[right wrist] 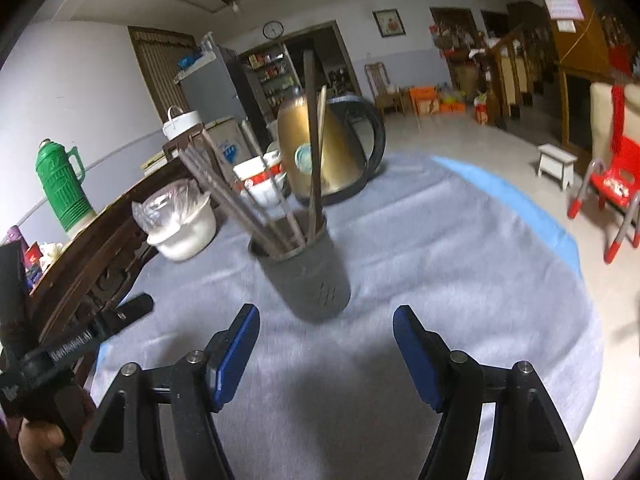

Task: Organize utensils

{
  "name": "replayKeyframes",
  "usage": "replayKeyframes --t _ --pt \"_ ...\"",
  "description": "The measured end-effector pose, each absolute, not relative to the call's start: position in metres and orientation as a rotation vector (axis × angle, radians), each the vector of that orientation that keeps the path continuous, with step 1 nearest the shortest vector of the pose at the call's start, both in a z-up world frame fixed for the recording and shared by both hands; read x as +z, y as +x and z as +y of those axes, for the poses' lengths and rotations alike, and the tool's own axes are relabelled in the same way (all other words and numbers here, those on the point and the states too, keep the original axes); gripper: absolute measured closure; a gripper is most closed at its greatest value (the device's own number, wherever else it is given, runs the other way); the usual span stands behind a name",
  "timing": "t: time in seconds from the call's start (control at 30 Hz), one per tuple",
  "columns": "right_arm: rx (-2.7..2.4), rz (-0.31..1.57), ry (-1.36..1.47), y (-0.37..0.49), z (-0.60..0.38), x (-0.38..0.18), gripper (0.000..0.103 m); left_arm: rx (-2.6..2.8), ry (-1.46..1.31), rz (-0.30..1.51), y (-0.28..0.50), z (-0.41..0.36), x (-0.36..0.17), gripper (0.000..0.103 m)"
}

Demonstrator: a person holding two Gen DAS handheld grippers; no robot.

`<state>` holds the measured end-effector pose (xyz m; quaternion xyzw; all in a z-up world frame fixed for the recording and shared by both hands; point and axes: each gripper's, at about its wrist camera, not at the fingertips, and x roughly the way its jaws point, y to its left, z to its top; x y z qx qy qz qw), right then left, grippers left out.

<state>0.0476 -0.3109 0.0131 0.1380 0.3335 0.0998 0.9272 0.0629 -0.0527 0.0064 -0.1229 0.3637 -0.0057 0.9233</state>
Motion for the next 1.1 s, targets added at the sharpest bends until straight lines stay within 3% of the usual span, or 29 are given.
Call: replayKeyframes --t 0.47,1.1 --pt "0.266 0.715 0.296 0.029 -0.301 -0.002 0.03 -0.034 -0.17 0.809 0.038 -0.073 -0.003 0.026" --pt "0.178 0.69 0.046 -0.004 -0.276 0.029 0.027 -0.064 -0.082 0.77 0.024 -0.082 0.019 0.021"
